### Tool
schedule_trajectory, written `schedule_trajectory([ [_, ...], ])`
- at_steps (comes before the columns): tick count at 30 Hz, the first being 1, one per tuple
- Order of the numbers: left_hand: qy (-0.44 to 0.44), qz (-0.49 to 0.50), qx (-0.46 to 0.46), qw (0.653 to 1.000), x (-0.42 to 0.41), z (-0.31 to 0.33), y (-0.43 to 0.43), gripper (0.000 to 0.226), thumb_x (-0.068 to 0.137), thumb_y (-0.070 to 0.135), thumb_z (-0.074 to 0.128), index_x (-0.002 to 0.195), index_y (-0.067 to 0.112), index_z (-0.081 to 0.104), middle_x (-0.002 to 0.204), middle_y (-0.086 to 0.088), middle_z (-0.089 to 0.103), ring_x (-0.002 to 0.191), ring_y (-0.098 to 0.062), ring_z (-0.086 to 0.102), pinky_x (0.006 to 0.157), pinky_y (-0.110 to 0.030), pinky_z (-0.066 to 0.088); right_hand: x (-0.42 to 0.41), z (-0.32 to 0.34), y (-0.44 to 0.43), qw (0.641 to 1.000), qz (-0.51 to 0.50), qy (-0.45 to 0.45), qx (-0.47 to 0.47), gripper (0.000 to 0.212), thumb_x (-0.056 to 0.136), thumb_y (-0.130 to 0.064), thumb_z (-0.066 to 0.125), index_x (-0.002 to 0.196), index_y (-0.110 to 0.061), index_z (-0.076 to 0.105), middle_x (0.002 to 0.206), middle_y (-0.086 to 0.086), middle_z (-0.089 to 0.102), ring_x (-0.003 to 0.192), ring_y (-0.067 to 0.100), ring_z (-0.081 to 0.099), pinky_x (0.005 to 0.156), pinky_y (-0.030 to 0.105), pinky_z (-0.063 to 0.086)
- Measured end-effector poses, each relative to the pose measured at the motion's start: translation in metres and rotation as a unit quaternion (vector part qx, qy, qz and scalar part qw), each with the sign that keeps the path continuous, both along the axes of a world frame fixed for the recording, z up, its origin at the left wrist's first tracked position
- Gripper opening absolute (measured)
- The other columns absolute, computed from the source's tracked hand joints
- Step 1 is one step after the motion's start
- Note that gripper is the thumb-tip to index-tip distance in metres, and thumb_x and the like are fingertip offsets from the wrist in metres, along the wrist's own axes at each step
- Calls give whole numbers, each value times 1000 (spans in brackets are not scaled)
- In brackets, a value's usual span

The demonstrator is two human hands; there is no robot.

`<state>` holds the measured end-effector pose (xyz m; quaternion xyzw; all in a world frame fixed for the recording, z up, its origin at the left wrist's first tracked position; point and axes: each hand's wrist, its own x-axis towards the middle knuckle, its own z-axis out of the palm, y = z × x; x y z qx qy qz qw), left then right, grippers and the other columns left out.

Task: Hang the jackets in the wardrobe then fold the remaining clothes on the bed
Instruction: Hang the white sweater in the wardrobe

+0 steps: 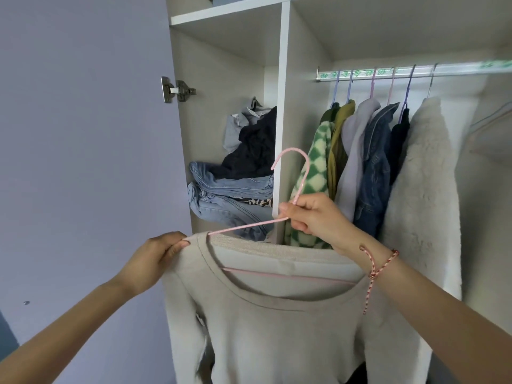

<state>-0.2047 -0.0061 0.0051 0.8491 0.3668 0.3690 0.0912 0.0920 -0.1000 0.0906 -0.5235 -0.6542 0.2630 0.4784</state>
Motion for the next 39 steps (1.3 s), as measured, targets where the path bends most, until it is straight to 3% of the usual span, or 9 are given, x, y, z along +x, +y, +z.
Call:
schedule_trajectory([
  [4, 26, 10, -53, 998, 6, -13, 14, 24, 85, 71, 29, 90, 63, 51, 85, 17, 67, 82, 0, 61, 76, -18, 47, 8, -8, -3, 999, -20, -37, 6, 31, 92, -19, 57, 79, 8, 66, 44, -4, 42, 39, 3, 34, 46, 11, 31],
  [7, 103, -15, -84, 991, 30, -13, 19, 33, 97, 24, 45, 109, 53, 57, 92, 48, 56, 94, 5, 57, 88, -14, 45, 16, -15, -6, 997, -45, -64, -10, 35, 92, -19, 57, 81, 13, 65, 46, -4, 46, 40, 2, 37, 51, 12, 35],
  [12, 79, -161, -78, 981, 126, 6, -1, 53, 82, 70, 39, 107, 28, 59, 97, 20, 61, 89, 6, 55, 78, -11, 42, 31, -19, -25, 991, -63, -6, -119, 21, 94, -20, 54, 92, -4, 67, 54, -1, 50, 34, 0, 38, 38, 11, 28],
  [14, 95, -189, -84, 974, 163, 3, -4, 17, 95, 31, 49, 93, 20, 62, 85, 8, 64, 78, 1, 59, 70, -19, 44, 34, -21, -39, 986, -64, 14, -152, 18, 94, -20, 55, 91, -5, 66, 57, -1, 52, 37, 0, 40, 38, 13, 30],
  [17, 88, -227, -76, 967, 214, 6, -6, 29, 89, -5, 44, 98, 10, 67, 94, 1, 69, 88, -7, 63, 80, -29, 50, 52, -12, -67, 983, -43, 26, -177, 15, 95, -17, 53, 95, -6, 62, 66, 5, 59, 45, 8, 51, 43, 18, 42],
  [22, -3, -264, -124, 956, 278, 28, -32, 46, 88, -11, 44, 72, 31, 54, 72, 14, 54, 68, 15, 54, 67, -5, 40, 74, 14, -104, 981, 16, 53, -183, 11, 95, -14, 51, 92, -8, 60, 78, 16, 64, 50, 22, 62, 47, 27, 53],
  [27, -33, -407, -135, 903, 361, 59, -65, 21, 93, 4, 50, 109, 16, 58, 106, 0, 61, 99, -9, 57, 91, -19, 43, 112, 42, -133, 976, -192, 94, -30, 21, 96, -11, 50, 81, -4, 64, 55, 1, 61, 30, 10, 44, 32, 14, 31],
  [30, -36, -415, -175, 892, 399, 77, -92, 40, 96, 8, 45, 135, 15, 41, 130, 3, 47, 119, -5, 42, 100, -14, 32, 132, 62, -150, 956, -268, 120, 17, 19, 95, -9, 51, 87, 1, 65, 52, 3, 51, 29, 5, 32, 30, 11, 20],
  [39, -66, -473, -233, 847, 490, 116, -105, 55, 80, 13, 40, 134, 11, 48, 132, -1, 53, 122, -12, 47, 108, -29, 34, 164, 123, -172, 929, -356, 73, 71, 15, 95, -6, 50, 88, 0, 61, 57, 10, 46, 24, 2, 35, 28, 10, 24],
])
